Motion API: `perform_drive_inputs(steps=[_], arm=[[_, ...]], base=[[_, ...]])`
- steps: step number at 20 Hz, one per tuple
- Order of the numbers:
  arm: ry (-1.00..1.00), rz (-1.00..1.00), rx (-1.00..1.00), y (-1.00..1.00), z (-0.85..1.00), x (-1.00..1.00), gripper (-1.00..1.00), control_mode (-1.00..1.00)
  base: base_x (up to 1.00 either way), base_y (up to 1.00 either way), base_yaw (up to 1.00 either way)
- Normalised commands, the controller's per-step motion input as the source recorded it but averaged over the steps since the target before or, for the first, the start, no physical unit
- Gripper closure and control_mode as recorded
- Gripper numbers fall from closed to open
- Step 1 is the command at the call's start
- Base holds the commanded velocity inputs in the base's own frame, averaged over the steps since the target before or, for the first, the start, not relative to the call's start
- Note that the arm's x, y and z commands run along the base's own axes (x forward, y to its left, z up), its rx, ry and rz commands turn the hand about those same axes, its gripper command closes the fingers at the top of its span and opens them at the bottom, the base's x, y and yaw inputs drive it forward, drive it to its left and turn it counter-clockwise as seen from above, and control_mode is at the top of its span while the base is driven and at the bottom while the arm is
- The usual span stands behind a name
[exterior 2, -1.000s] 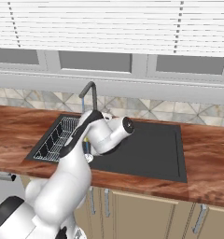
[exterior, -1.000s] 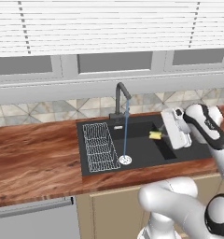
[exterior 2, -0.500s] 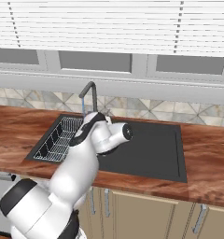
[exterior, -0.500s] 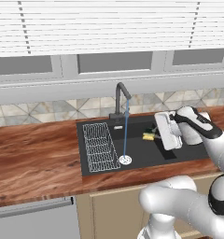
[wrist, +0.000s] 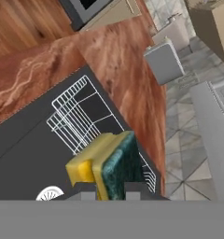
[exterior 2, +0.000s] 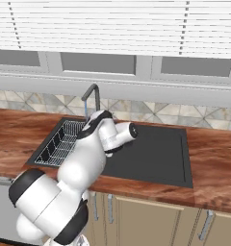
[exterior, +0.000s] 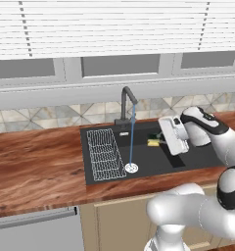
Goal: Soak the sponge with water for a few seconds and then drop it inside the sink.
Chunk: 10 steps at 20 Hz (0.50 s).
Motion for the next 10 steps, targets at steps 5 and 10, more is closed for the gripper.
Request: perform_drive_inputs(steps=[5,10], arm=[[0.00,0.10,-0.03,0.08,0.00,0.12,1.00,-1.00],[-0.02,0.08,-0.03,0.07,-0.09,0.23,1.00,-1.00]], base=[[0.00,0.00,0.00],[0.00,0.00,0.00]])
